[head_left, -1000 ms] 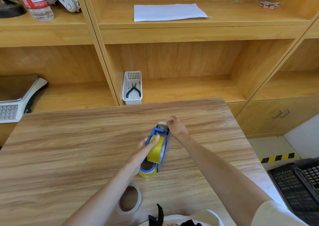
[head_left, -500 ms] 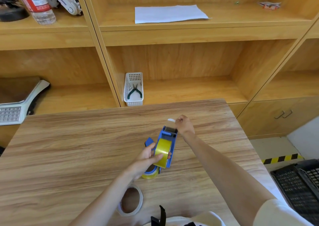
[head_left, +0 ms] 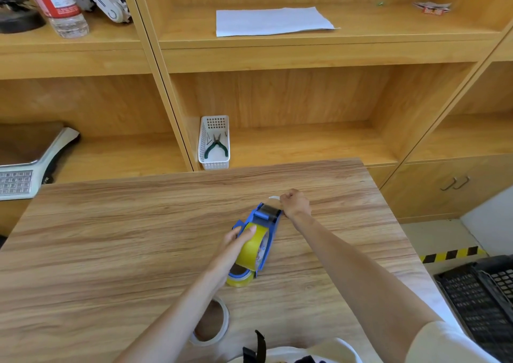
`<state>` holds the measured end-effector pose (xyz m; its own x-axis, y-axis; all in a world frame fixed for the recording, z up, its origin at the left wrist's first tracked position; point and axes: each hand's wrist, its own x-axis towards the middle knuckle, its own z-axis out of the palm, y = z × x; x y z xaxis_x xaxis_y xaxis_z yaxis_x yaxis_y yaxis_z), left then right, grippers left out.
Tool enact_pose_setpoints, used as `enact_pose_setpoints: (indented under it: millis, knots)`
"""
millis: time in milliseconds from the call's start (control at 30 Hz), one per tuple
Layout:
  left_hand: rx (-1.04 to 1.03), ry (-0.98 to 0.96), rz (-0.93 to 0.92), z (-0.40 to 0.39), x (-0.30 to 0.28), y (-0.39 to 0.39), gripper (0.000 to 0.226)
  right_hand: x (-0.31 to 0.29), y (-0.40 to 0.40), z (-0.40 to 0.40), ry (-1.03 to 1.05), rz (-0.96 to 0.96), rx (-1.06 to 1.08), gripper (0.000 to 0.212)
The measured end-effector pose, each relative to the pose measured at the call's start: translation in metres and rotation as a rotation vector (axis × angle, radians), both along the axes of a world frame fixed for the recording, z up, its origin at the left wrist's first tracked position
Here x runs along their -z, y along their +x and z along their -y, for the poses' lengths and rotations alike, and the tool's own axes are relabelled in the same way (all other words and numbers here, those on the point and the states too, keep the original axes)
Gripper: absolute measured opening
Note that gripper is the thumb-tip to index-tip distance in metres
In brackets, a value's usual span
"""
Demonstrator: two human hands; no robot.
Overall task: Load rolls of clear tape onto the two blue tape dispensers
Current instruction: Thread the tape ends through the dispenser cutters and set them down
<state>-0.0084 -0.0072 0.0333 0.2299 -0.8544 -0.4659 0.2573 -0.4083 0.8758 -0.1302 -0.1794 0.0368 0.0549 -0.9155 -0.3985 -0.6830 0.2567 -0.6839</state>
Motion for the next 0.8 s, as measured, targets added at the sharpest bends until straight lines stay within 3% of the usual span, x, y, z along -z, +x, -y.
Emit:
enact_pose_setpoints:
  millis: [100,200,300,367,567,800]
  knots:
    - [0.004,0.021,-0.028,0.004,0.023,0.007,0.076,-0.002,-0.001,0.000,0.011,-0.003,-0.004,0.017]
    - [-0.022,0.039,-0.021,0.004,0.039,0.012,0.074,-0.003,-0.001,-0.001,0.017,0.011,0.011,0.014]
    - [-0.058,-0.019,0.023,-0.004,-0.008,-0.002,0.035,-0.006,0.000,-0.004,0.103,0.097,0.031,0.017]
    - [-0.075,-0.069,0.031,-0.007,-0.018,-0.004,0.023,-0.008,0.000,-0.004,0.249,0.206,0.065,0.023]
    - [-0.174,-0.094,0.054,-0.012,-0.029,-0.004,0.030,-0.012,-0.010,-0.012,0.643,0.307,0.059,0.027]
    - [-0.182,-0.118,0.054,-0.010,-0.031,0.000,0.043,-0.007,-0.015,-0.015,0.837,0.582,0.108,0.022]
